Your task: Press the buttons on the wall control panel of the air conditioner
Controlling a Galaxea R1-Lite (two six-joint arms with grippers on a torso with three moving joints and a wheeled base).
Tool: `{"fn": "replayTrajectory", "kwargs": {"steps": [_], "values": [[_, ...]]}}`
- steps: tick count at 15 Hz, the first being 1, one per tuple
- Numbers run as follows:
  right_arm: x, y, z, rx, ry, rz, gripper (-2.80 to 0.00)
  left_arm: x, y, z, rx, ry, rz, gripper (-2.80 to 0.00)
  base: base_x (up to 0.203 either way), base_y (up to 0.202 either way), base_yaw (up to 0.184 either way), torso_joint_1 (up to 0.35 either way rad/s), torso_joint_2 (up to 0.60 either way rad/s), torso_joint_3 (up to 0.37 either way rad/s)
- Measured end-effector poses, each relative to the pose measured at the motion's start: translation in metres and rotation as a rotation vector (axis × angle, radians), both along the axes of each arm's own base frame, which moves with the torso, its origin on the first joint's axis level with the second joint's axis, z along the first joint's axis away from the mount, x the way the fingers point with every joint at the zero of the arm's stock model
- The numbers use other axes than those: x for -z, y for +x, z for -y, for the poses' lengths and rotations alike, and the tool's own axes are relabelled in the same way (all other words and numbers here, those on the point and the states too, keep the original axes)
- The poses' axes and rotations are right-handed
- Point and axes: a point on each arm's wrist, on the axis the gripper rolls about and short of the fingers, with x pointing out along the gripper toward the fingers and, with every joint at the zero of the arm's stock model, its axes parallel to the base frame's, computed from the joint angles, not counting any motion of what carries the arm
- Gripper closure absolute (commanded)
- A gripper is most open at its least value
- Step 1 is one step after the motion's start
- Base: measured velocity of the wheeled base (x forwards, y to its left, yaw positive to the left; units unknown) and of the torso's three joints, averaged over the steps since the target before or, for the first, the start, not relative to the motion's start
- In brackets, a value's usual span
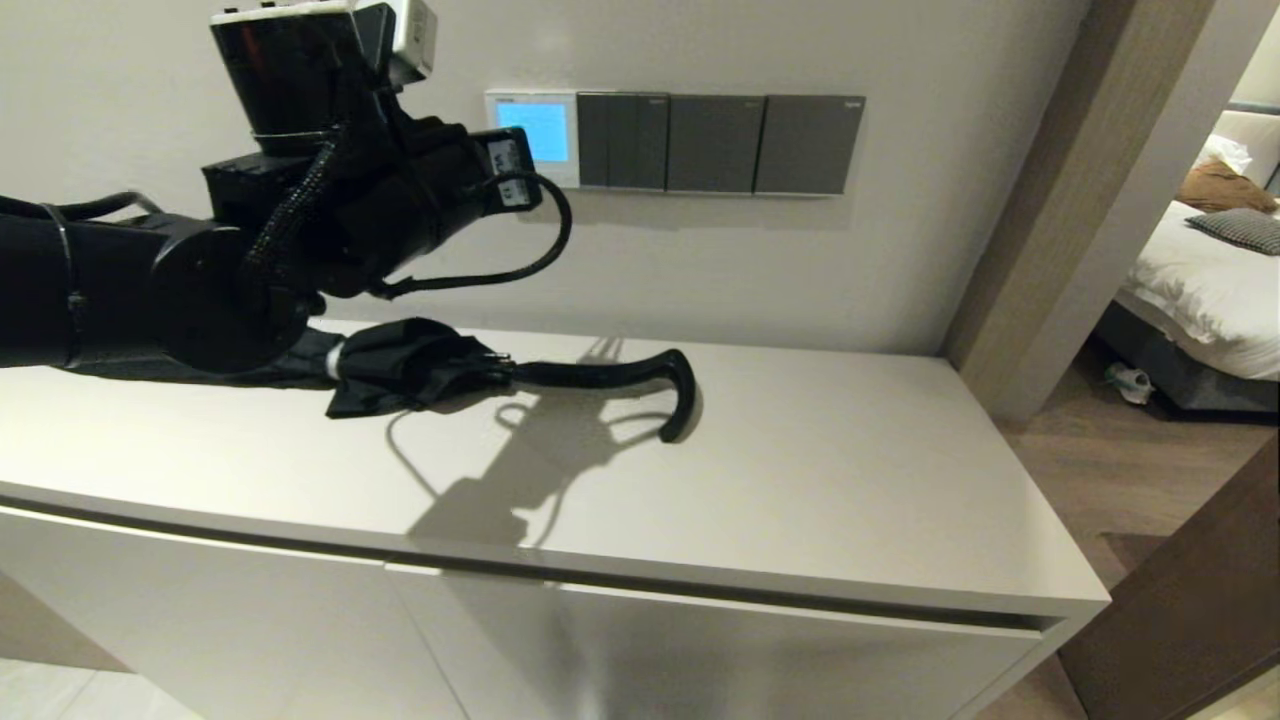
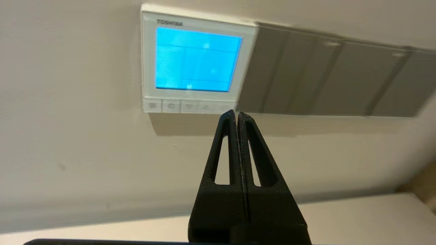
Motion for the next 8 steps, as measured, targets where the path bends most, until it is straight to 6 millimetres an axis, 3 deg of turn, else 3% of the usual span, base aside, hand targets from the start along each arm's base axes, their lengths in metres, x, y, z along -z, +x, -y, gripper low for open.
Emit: {"fn": "replayTrajectory", "kwargs": {"steps": [3, 8], "values": [[0.000, 0.000, 0.000, 0.000, 0.000, 0.000, 0.00, -0.005, -0.030, -0.018, -0.003, 0.006, -0.009, 0.00, 0.000, 0.000, 0.000, 0.000, 0.00, 0.000], [0.000, 0.000, 0.000, 0.000, -0.009, 0.003, 0.00, -0.005, -0.119, -0.073, -0.071, 0.034, -0.037, 0.00, 0.000, 0.000, 0.000, 0.000, 0.00, 0.000]]}}
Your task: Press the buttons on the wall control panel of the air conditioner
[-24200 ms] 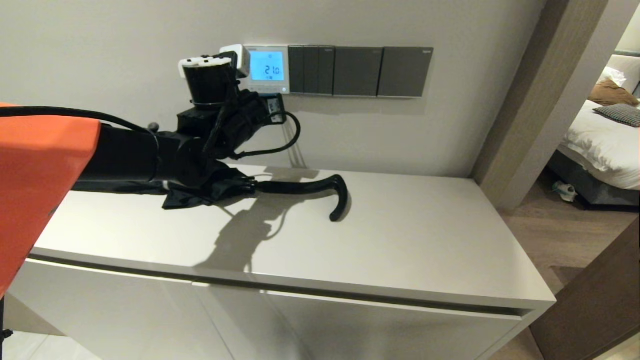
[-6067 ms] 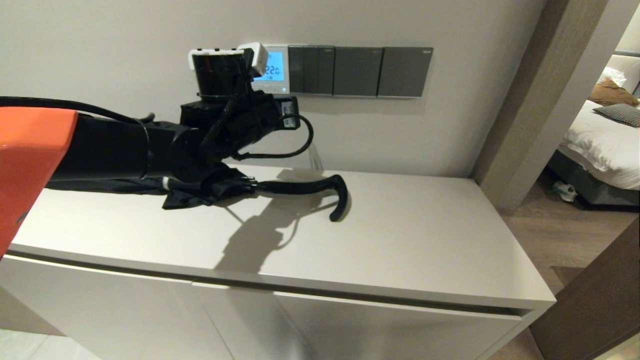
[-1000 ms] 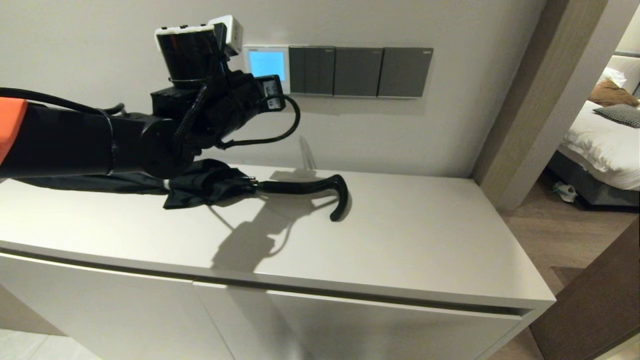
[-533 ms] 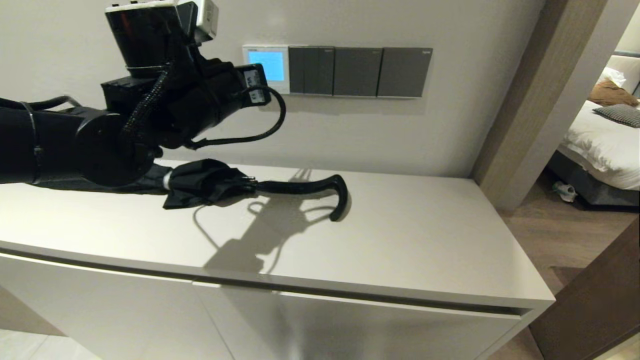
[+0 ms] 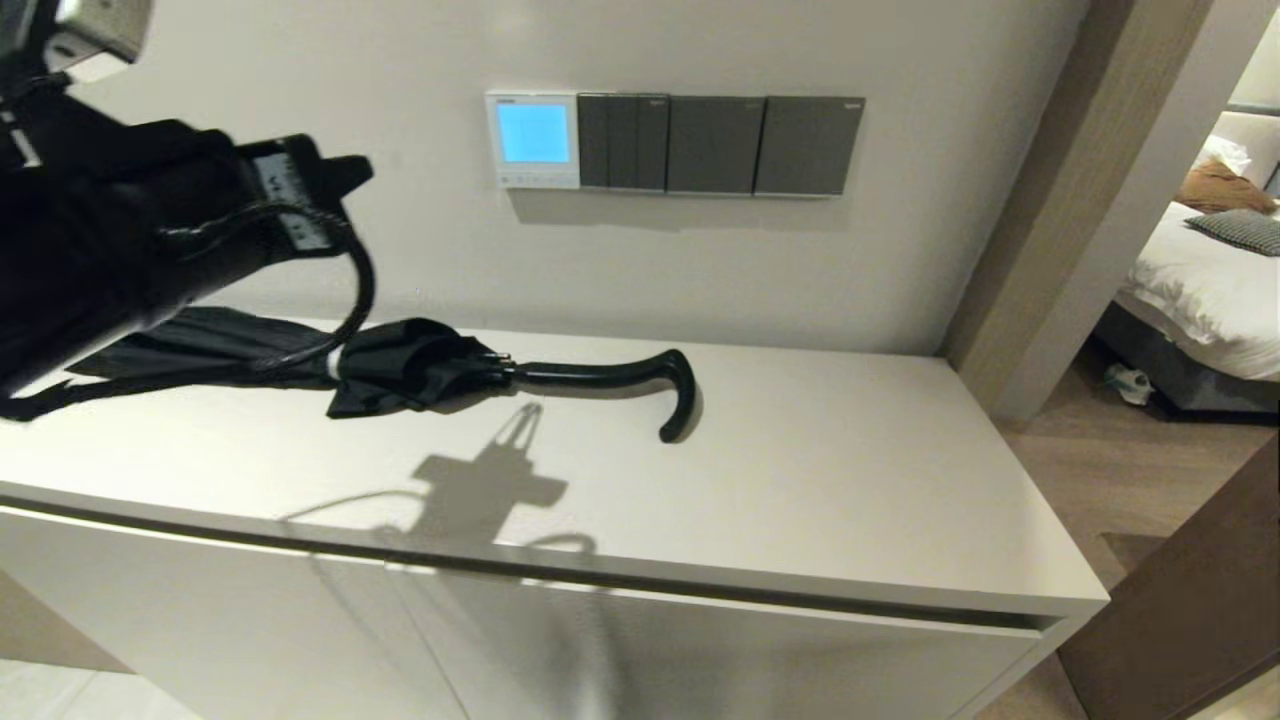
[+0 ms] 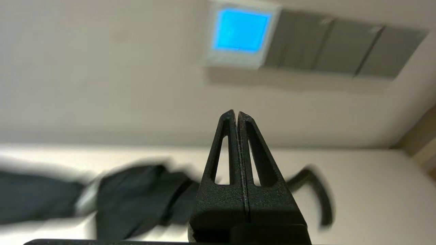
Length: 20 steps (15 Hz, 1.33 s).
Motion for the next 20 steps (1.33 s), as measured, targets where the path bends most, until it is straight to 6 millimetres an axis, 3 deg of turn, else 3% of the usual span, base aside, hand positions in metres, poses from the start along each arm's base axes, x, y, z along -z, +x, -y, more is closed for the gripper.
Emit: {"fn": "replayTrajectory", "kwargs": {"steps": [3, 7, 10, 13, 18, 20], "values": [[0.000, 0.000, 0.000, -0.001, 0.000, 0.000, 0.00, 0.017, -0.043, -0.035, -0.074, 0.026, -0.033, 0.00, 0.000, 0.000, 0.000, 0.000, 0.00, 0.000], [0.000, 0.000, 0.000, -0.001, 0.003, 0.000, 0.00, 0.032, -0.076, -0.061, -0.154, 0.024, -0.026, 0.00, 0.000, 0.000, 0.000, 0.000, 0.00, 0.000], [0.000, 0.000, 0.000, -0.001, 0.005, 0.000, 0.00, 0.050, -0.121, -0.087, -0.259, 0.008, 0.036, 0.00, 0.000, 0.000, 0.000, 0.000, 0.00, 0.000], [0.000, 0.000, 0.000, -0.001, 0.005, -0.002, 0.00, 0.067, -0.159, -0.099, -0.331, -0.004, 0.104, 0.00, 0.000, 0.000, 0.000, 0.000, 0.00, 0.000], [0.000, 0.000, 0.000, -0.001, 0.006, -0.002, 0.00, 0.075, -0.181, -0.104, -0.366, -0.021, 0.168, 0.00, 0.000, 0.000, 0.000, 0.000, 0.00, 0.000], [0.000, 0.000, 0.000, 0.000, 0.008, -0.003, 0.00, 0.088, -0.188, -0.106, -0.416, -0.019, 0.166, 0.00, 0.000, 0.000, 0.000, 0.000, 0.00, 0.000]]}}
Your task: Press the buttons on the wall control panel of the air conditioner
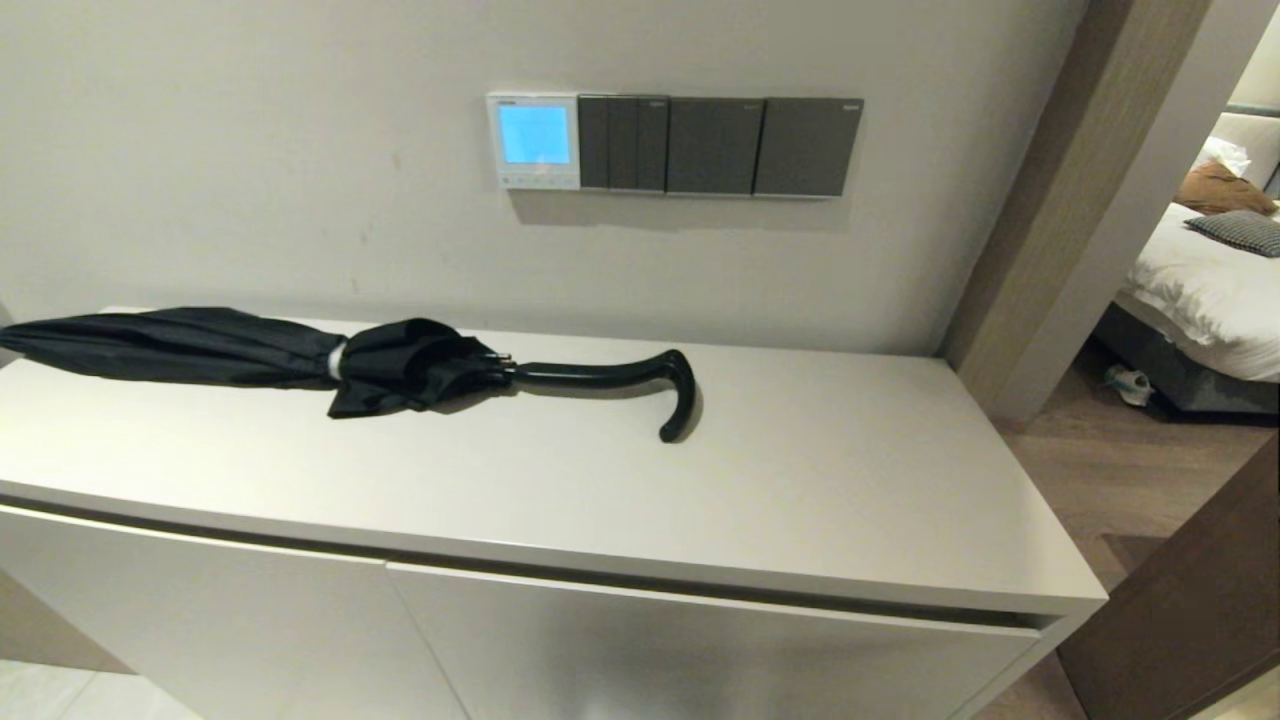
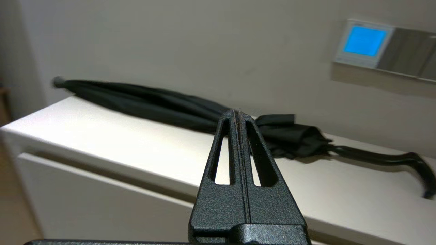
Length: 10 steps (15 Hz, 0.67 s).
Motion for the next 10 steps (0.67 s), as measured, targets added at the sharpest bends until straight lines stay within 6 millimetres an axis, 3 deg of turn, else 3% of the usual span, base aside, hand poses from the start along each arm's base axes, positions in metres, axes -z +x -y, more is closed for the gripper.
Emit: {"fn": "replayTrajectory", "kwargs": {"steps": [2, 7, 10], "values": [[0.000, 0.000, 0.000, -0.001, 0.000, 0.000, 0.00, 0.015, -0.008, -0.002, -0.052, -0.005, 0.000, 0.00, 0.000, 0.000, 0.000, 0.000, 0.00, 0.000], [0.000, 0.000, 0.000, -0.001, 0.000, 0.000, 0.00, 0.024, -0.015, -0.003, -0.086, -0.014, 0.017, 0.00, 0.000, 0.000, 0.000, 0.000, 0.00, 0.000], [0.000, 0.000, 0.000, -0.001, 0.001, -0.001, 0.00, 0.055, -0.010, -0.004, -0.204, -0.021, -0.073, 0.00, 0.000, 0.000, 0.000, 0.000, 0.00, 0.000]]}}
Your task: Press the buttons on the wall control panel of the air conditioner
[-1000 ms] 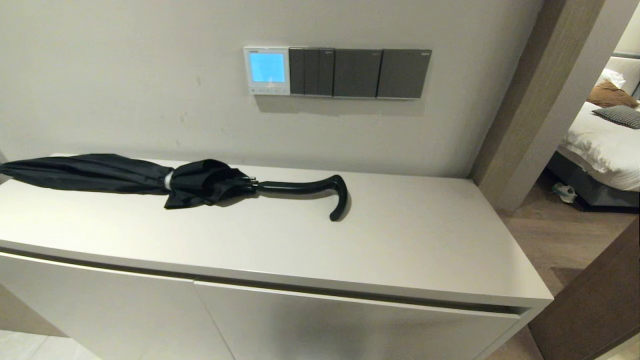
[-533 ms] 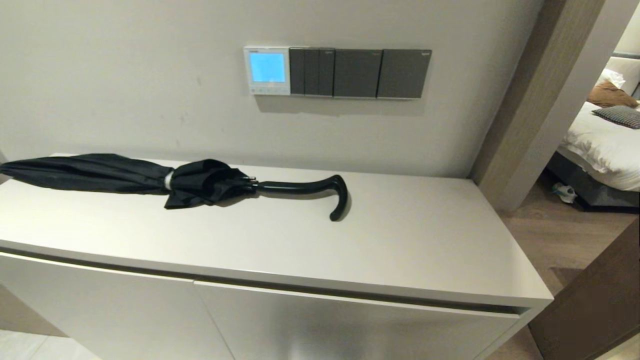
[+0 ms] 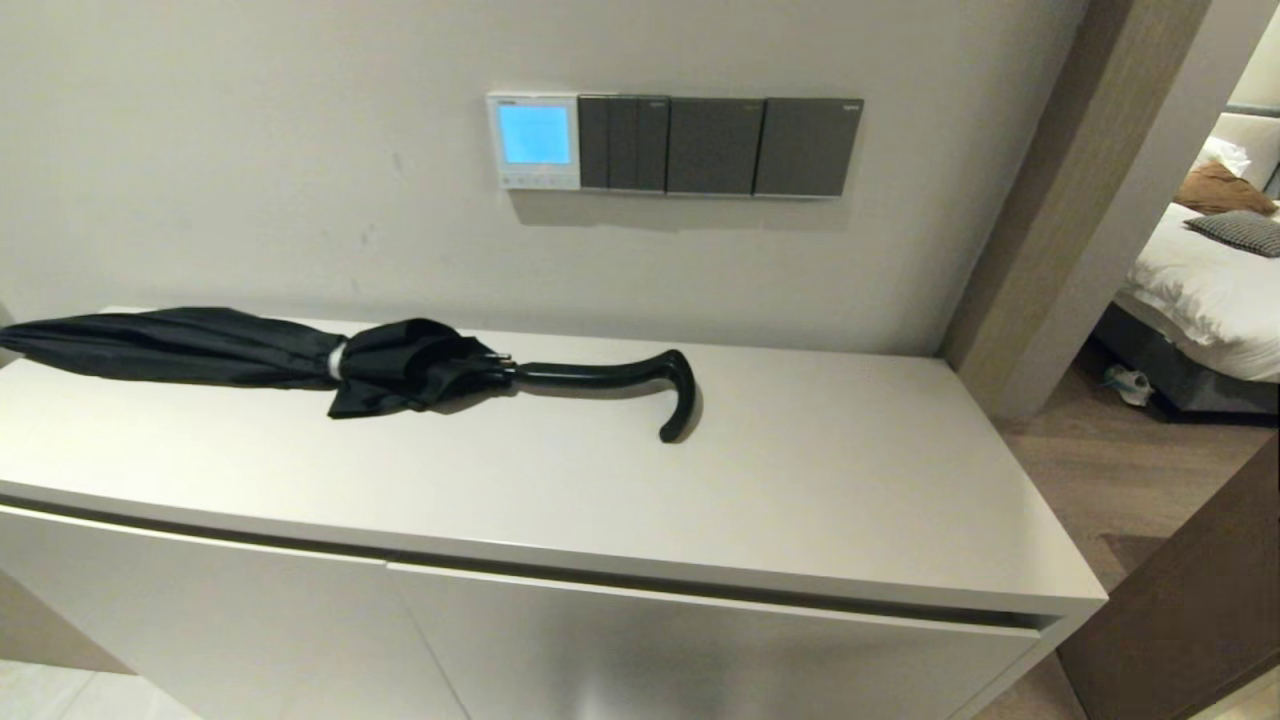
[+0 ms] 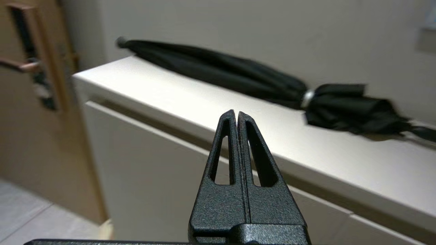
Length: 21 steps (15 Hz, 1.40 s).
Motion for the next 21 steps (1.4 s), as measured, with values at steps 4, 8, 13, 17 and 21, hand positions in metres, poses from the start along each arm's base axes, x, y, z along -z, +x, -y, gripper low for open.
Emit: {"fn": "replayTrajectory", "kwargs": {"steps": [4, 8, 13, 17, 21], "values": [[0.000, 0.000, 0.000, 0.000, 0.000, 0.000, 0.00, 0.013, -0.001, 0.000, -0.081, -0.001, -0.024, 0.00, 0.000, 0.000, 0.000, 0.000, 0.00, 0.000], [0.000, 0.000, 0.000, 0.000, 0.000, 0.000, 0.00, 0.049, -0.002, 0.002, 0.019, 0.052, -0.120, 0.00, 0.000, 0.000, 0.000, 0.000, 0.00, 0.000], [0.000, 0.000, 0.000, 0.000, 0.001, -0.001, 0.00, 0.072, -0.007, 0.004, 0.085, 0.094, -0.217, 0.00, 0.000, 0.000, 0.000, 0.000, 0.00, 0.000], [0.000, 0.000, 0.000, 0.000, 0.000, 0.000, 0.00, 0.077, -0.008, 0.006, 0.163, 0.165, -0.263, 0.00, 0.000, 0.000, 0.000, 0.000, 0.00, 0.000], [0.000, 0.000, 0.000, 0.000, 0.000, 0.000, 0.00, 0.076, -0.009, 0.005, 0.121, 0.168, -0.255, 0.00, 0.000, 0.000, 0.000, 0.000, 0.00, 0.000]]}}
